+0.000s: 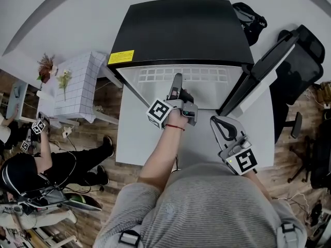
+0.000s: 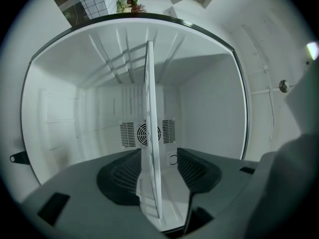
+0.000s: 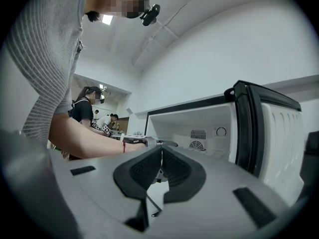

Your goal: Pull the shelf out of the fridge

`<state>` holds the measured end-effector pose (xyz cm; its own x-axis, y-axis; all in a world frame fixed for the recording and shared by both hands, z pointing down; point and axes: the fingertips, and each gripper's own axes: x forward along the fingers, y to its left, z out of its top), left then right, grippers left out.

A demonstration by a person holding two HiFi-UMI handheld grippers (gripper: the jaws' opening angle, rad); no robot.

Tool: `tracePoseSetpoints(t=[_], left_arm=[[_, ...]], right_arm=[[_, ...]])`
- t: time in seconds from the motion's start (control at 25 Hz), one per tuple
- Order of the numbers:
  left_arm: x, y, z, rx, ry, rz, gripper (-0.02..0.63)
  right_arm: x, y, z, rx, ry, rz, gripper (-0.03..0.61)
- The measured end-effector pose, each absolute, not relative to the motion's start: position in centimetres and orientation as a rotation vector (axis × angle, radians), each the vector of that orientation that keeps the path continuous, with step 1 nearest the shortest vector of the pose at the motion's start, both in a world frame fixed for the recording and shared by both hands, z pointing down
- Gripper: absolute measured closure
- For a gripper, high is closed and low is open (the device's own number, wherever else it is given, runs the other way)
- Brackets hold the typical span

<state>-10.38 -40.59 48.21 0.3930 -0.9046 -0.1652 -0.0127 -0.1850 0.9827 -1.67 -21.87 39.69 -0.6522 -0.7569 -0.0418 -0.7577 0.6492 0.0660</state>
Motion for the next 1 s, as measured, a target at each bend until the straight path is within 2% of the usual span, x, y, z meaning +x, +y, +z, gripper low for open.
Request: tracePoseSetpoints(t=[1.0], left_arm=[[-10.5,-46.7,49.6,1.439,-0.874,-1.056,0.403]], right_arm=[[-2.1,-25.0,40.7,-1.283,2.903,0.206,0.565]])
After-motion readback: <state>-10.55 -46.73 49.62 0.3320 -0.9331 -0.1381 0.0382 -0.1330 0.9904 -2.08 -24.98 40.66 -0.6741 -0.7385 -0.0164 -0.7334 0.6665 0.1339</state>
